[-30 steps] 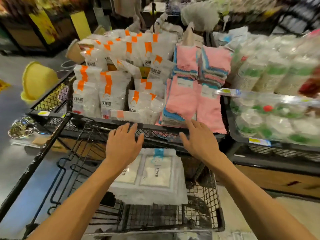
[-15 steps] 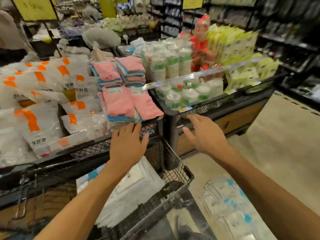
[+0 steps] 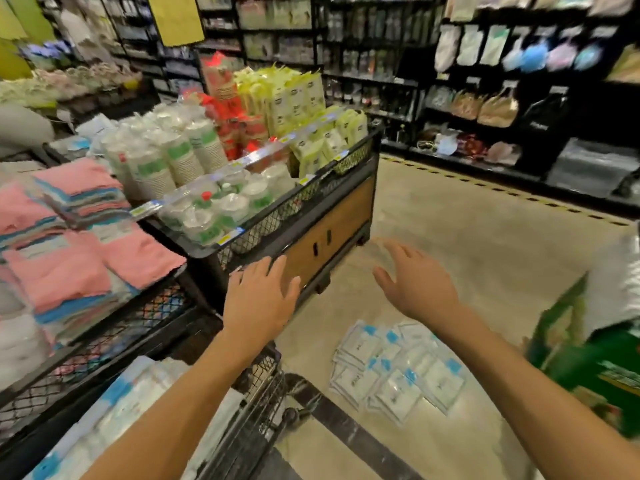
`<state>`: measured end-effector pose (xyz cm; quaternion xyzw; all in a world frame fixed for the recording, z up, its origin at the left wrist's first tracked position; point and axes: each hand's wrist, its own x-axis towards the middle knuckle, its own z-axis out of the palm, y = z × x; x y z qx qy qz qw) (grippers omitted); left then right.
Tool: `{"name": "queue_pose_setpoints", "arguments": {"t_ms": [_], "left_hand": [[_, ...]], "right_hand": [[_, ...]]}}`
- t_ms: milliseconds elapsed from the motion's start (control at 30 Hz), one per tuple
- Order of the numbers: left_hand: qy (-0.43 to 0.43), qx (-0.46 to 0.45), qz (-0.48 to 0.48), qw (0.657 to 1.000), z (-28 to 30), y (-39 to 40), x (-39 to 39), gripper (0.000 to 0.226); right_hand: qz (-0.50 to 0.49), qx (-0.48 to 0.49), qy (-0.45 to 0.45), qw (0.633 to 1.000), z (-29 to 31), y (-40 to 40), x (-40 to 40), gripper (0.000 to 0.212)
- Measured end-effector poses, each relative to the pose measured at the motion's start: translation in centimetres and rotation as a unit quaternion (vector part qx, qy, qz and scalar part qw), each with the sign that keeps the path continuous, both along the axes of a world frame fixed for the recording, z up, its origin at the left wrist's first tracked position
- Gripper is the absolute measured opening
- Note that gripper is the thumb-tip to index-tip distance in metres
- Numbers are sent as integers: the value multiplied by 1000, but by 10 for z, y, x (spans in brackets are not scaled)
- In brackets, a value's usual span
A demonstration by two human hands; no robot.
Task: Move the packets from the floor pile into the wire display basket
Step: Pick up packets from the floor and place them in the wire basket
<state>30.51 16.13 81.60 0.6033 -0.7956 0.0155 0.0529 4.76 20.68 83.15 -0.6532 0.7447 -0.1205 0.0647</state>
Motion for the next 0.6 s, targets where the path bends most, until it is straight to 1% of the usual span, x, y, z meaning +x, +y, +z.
{"name": "queue_pose_setpoints", "arguments": {"t_ms": [133,333,400,600], "left_hand": [[1,8,-20,1000,-10,-8,-60,63],[25,35,-52,998,-33,-25,-139,60],[13,51,-67,996,-41,-32,-161,60],[16,75,-123,989,-64,-56,-218,55]], "right_hand": [[-27,13,-2,1000,-15,5,-65,62],[-73,27,-15,997,-42,9,-152,60],[-104,38,-17,994,-51,13,-175,61],[-193,71,-37,978,-84,25,-227,66]]}}
